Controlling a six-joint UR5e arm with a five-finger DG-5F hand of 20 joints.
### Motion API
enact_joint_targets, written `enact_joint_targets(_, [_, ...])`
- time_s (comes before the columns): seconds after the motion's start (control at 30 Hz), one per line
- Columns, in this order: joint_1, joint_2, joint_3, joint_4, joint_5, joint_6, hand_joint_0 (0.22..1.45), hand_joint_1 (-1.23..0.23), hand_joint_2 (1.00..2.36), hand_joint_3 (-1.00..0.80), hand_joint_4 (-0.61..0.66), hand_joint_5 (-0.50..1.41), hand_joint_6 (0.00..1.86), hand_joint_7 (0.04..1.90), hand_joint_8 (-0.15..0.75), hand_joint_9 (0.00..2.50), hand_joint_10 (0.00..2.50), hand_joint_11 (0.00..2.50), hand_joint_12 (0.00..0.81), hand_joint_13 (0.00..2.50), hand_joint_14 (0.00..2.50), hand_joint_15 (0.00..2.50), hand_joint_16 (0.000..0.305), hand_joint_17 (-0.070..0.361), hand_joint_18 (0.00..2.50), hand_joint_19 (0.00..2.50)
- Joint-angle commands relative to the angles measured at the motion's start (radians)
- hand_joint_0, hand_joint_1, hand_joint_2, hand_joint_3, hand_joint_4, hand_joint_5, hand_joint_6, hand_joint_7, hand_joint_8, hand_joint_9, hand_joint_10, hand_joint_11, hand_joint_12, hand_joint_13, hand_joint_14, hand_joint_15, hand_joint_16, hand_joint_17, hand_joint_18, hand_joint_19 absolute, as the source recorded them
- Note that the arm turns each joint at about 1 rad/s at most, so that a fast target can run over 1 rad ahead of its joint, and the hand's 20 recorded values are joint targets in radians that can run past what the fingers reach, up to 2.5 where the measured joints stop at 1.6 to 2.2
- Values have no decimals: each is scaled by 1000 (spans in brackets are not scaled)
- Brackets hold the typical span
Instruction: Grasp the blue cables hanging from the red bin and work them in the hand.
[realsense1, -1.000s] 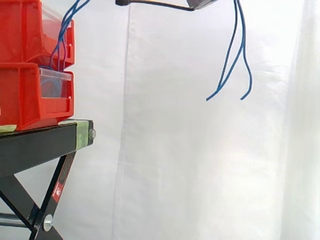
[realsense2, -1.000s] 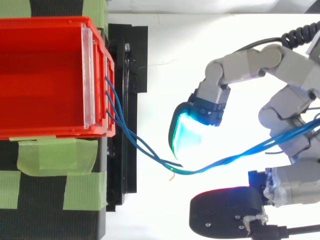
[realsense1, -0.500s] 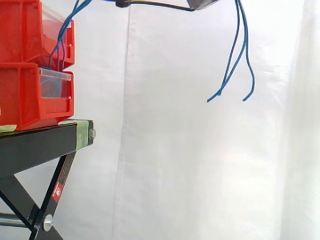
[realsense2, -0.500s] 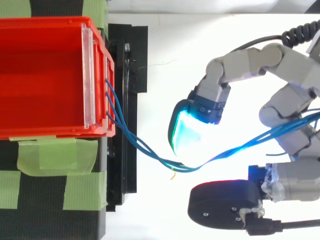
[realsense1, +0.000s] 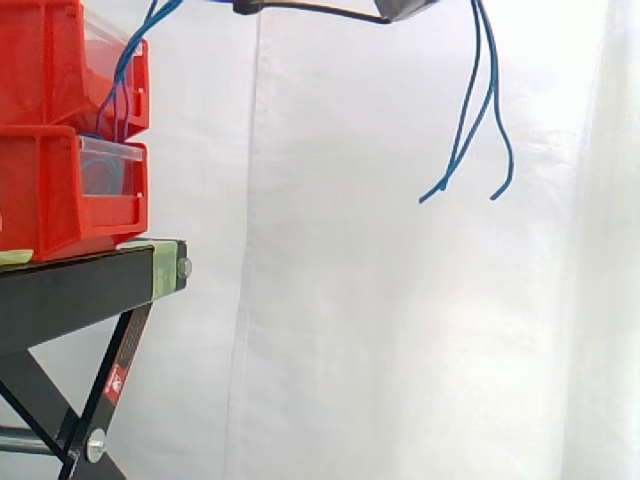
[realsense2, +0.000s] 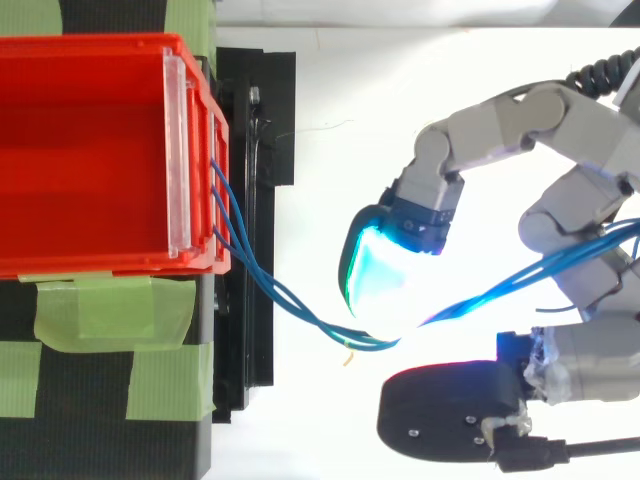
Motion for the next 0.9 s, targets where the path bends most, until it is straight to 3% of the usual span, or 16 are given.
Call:
enact_joint_targets(0.0, [4,0,0,0,2,0,1301,-619,1014,-72,259,-74,1069,977,455,1805,2500,2500,533,1889,2500,1398,203,153,2500,759])
enact_joint_targets(0.2, [15,0,0,0,5,-2,1209,-562,1020,-422,276,-83,1138,979,455,1805,2500,2500,533,1889,2500,1398,203,153,2500,759])
enact_joint_targets(0.5, [30,0,-5,-19,4,3,1161,-548,1021,-404,310,-119,1199,976,455,1805,2500,2500,533,1889,2500,1398,203,153,2500,759])
enact_joint_targets(0.63, [42,0,-62,3,1,8,1142,-549,1020,-394,309,-137,1202,979,455,1805,2500,2500,533,1889,2500,1398,203,153,2500,759])
enact_joint_targets(0.73, [48,0,-74,46,5,15,1120,-551,1020,-393,309,-148,1202,977,455,1805,2500,2500,533,1889,2500,1398,203,153,2500,759])
enact_joint_targets(0.87, [51,0,-74,52,5,15,1084,-553,1019,-390,316,-180,1189,978,455,1805,2500,2500,533,1889,2500,1398,203,153,2500,759])
